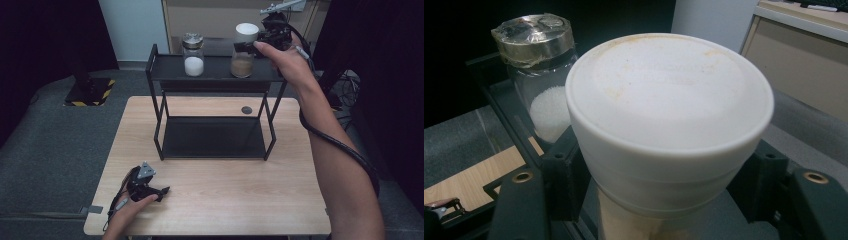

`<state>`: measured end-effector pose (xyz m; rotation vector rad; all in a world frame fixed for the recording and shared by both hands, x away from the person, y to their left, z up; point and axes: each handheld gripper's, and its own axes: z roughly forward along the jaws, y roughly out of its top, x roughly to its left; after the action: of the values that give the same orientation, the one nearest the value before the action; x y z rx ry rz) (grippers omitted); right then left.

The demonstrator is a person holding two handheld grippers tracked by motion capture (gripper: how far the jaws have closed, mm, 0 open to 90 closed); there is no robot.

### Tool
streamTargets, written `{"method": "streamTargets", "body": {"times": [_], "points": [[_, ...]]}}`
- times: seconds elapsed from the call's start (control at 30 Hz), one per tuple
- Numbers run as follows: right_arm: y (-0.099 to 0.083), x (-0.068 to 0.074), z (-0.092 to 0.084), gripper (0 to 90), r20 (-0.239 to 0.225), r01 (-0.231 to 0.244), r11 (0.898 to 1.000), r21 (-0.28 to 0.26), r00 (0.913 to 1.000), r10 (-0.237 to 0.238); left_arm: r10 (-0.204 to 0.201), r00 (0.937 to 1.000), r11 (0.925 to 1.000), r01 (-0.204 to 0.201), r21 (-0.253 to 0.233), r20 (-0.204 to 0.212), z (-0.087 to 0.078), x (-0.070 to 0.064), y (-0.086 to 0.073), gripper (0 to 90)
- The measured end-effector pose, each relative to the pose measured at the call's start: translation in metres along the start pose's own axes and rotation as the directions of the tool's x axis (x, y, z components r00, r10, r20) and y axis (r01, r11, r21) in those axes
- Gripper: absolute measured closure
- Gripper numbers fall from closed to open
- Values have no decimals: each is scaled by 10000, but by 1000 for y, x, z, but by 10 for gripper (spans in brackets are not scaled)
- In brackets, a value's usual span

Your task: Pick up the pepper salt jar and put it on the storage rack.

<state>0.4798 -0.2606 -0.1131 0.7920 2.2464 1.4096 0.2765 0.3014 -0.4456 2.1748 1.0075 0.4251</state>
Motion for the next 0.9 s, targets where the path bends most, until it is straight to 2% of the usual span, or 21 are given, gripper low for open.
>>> {"method": "streamTargets", "body": {"times": [0.3,0.4,0.7,0.8,0.9], "points": [[0,2,0,336,68,281,9996,59,9996,-282,-1,10000,10000,1,0,0,0,0,0,0],[1,2,1,267,68,311,9995,105,9995,-312,0,10000,10000,0,1,1,0,0,0,0],[1,16,-8,56,436,841,9962,234,9954,-851,-1,10000,10000,1,1,1,0,0,0,0],[0,21,-13,47,656,890,9955,340,9937,-911,-1,10000,10000,1,1,0,0,0,0,0],[-3,22,-20,46,689,903,9955,298,9934,-922,-1,10000,10000,1,1,0,0,0,0,0]]}}
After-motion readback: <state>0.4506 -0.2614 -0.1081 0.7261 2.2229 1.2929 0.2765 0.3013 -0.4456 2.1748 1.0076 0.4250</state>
